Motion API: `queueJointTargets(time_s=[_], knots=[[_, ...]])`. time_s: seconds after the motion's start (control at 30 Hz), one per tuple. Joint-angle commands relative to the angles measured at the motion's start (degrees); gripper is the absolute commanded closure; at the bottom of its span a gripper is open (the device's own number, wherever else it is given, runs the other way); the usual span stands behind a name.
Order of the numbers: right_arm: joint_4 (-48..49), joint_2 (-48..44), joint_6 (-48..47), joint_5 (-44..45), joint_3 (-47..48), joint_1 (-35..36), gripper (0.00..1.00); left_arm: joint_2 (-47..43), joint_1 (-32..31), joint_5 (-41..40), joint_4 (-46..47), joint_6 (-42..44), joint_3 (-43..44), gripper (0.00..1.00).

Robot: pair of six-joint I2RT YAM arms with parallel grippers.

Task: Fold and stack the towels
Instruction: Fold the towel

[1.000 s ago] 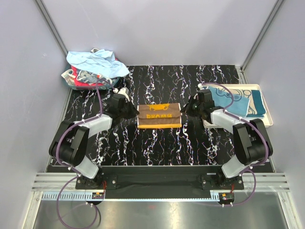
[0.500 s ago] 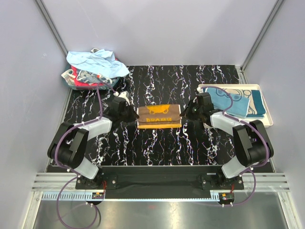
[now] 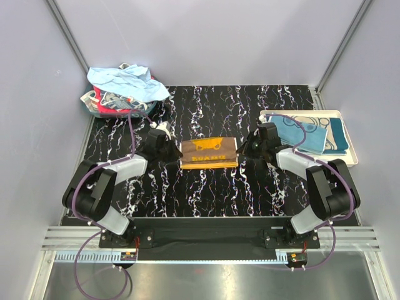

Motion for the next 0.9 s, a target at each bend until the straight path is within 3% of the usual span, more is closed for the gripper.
queueJointTargets(time_s=[0.0, 0.23, 0.4, 0.6, 0.87], knots=[[1.8, -2.5, 0.2, 2.0, -0.1, 0.6, 0.92, -2.7, -0.4, -1.5, 2.8, 1.4, -0.6, 1.0], [1.8, -1.6, 0.7, 2.0, -0.5, 0.7, 0.92, -3.4, -0.4, -0.9, 2.7, 1.9, -1.8, 1.0], [2.6, -1.3, 1.3, 1.2, -1.0, 0.8, 0.9, -3.8, -0.6, 0.2, 3.0, 2.6, -2.7, 0.94], [1.7, -2.2, 1.7, 1.8, -1.4, 0.9, 0.75, -5.6, -0.6, 0.8, 2.9, 2.9, -3.7, 0.69], [-7.9, -8.1, 0.6, 7.6, 0.8, 1.0, 0.71, -15.0, -0.6, -0.4, -5.3, 3.7, 0.1, 0.61]])
